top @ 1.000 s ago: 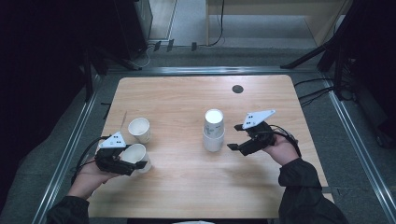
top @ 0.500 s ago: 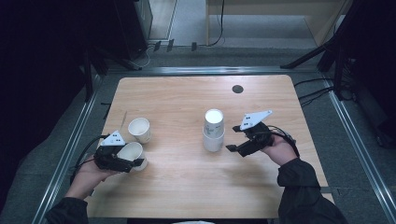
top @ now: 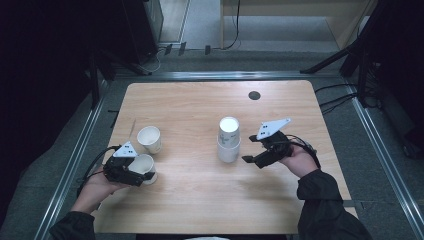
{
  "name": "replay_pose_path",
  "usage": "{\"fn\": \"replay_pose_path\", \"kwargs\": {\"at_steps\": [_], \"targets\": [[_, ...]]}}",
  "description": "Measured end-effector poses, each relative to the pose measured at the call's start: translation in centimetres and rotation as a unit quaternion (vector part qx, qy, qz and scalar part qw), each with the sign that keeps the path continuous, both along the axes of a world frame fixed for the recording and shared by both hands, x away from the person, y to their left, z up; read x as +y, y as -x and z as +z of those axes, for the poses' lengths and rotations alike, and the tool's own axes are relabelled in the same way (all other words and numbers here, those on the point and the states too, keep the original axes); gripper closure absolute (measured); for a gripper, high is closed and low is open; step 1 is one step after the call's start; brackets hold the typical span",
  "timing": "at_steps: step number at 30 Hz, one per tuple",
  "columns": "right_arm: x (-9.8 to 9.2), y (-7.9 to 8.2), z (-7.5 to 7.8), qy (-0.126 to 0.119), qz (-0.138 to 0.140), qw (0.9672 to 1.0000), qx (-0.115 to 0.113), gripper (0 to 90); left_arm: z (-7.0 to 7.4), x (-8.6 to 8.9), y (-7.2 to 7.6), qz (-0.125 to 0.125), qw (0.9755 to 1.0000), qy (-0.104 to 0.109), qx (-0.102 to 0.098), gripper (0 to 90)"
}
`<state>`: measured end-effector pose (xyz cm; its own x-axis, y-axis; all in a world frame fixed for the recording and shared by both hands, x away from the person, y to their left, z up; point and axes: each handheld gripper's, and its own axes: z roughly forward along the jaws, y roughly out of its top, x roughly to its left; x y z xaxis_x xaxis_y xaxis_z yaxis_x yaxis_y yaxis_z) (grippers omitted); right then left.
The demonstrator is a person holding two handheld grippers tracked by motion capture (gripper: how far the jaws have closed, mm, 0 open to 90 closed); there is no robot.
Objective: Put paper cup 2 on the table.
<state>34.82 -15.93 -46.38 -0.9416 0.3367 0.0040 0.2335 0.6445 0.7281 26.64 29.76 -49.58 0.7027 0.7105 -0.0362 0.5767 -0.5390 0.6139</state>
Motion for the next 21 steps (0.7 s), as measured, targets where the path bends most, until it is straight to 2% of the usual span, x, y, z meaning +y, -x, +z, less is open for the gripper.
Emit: {"fn": "replay_pose_path", "kwargs": {"at_steps": [9,13,18,21], "targets": [[0.1,0.1,0.0,0.001,-0.001,1.0000,0.003,23.9,-0.2,0.0,-0.1,0.005,0.9999,-0.008,0.003,18.4],[0.1,0.1,-0.1,0.004,0.001,1.0000,0.003,23.9,-0.1,-0.2,-0.1,0.008,0.9999,-0.007,0.006,12.6],[0.2,0.1,-0.1,0.005,0.002,1.0000,0.003,23.9,0.3,-0.2,-0.1,0.012,0.9998,0.006,0.015,8.1],[0.1,0.1,-0.1,0.005,0.002,1.0000,0.003,23.9,0.8,-0.1,0.0,0.012,0.9997,0.017,0.010,8.1]]}}
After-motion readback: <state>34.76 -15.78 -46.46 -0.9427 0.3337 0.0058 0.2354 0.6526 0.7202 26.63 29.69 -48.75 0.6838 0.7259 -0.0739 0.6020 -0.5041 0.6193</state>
